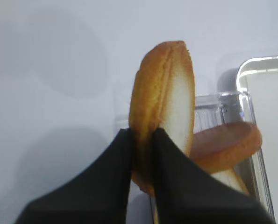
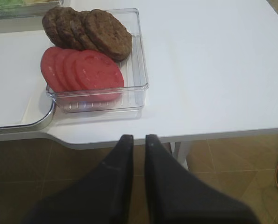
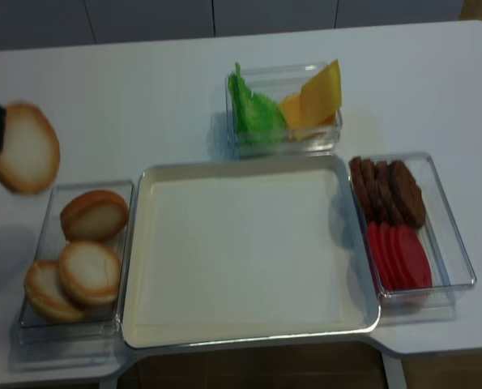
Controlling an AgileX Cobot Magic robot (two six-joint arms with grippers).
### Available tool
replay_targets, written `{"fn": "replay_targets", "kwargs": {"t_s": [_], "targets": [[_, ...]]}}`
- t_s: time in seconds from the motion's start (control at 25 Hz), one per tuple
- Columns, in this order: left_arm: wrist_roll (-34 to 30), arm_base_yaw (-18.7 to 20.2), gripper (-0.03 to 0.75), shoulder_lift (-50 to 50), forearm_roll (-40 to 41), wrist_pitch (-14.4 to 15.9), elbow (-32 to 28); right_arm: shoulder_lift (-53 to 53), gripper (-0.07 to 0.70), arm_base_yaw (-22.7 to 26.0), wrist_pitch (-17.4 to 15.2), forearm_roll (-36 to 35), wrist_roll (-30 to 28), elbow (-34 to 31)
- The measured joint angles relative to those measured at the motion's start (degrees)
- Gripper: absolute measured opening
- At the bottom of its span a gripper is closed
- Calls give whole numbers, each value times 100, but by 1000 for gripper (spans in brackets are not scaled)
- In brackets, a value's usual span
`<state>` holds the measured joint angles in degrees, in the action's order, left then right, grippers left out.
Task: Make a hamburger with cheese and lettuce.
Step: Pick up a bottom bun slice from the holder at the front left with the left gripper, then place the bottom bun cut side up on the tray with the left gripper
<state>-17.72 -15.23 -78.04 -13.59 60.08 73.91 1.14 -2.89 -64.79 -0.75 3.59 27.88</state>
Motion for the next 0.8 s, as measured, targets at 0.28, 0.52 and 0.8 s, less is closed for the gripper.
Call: {"fn": "replay_targets", "kwargs": {"t_s": [0.28,0.52,0.8], "targets": [[90,0,87,97,-142,97,510,0,69,0,0,0,0,0],[32,78,84,110,-686,441,546,0,68,0,0,0,0,0],[-285,758,84,110,-1399,728,546,0,68,0,0,0,0,0]]}}
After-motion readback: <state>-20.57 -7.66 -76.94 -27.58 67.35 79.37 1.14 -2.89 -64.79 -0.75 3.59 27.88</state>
